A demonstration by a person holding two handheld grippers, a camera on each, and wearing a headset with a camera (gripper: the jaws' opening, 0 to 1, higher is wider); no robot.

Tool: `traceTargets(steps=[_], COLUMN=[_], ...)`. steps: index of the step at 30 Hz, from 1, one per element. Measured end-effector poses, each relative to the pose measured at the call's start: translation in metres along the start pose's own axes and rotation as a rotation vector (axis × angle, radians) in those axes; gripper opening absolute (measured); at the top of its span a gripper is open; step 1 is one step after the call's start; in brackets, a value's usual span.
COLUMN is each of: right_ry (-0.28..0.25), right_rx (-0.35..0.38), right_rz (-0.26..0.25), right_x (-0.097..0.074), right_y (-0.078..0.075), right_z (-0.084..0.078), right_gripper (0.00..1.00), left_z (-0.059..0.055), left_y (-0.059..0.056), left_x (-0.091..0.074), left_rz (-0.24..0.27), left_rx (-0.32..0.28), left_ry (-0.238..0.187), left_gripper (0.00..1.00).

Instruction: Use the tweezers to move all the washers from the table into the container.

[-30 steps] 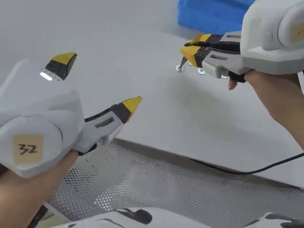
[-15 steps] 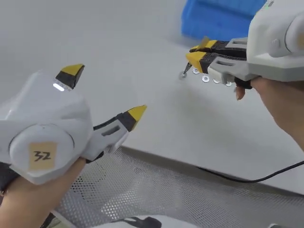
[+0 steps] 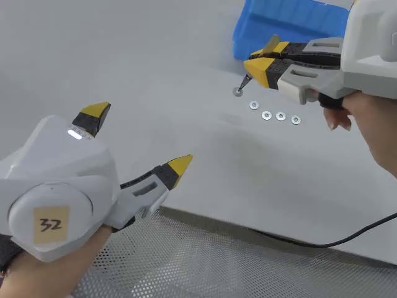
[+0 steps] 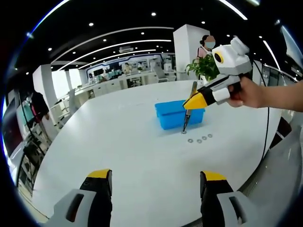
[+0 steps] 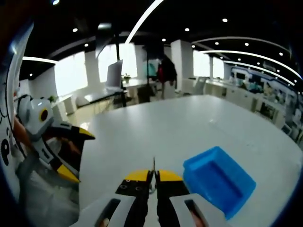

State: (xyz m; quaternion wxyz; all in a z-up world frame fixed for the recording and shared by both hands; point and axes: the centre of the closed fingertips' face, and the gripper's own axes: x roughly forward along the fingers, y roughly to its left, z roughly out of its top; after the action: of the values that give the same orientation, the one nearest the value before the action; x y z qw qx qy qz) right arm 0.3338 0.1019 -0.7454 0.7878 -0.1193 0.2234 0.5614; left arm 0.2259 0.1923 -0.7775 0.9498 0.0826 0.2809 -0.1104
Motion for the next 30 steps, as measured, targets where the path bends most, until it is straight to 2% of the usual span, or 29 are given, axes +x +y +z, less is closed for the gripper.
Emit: traceTargets(steps=[9,20,26,30], right_ry=[-0.033,-0.091,-0.11,-0.104], right_rx=[-0.016,-0.02,0.001,-0.001], right_rz=[-0.034,-0.104,-0.151,-0.207], right_x=[-0.006,-0.006,-0.002,0.004], right_y=[-0.012,-0.039,-0.055,-0.07], right_z=[0.015,0.038,0.042,0.04], right_gripper=[0.01,0.01,0.01,0.01], left_z=[0.001,0.001,0.007,0.01], left_y=[0.0,0.0,0.002,0.002], left_x=[0.0,0.001,0.001,0.001], left_rz=[0.002,0.004,0.009,0.01], left_rx=[0.0,-0.001,-0.01,-0.029], left_ry=[-0.003,-0.008,-0.042,-0.063], left_gripper=[0.79,0.86,0.9,0.94])
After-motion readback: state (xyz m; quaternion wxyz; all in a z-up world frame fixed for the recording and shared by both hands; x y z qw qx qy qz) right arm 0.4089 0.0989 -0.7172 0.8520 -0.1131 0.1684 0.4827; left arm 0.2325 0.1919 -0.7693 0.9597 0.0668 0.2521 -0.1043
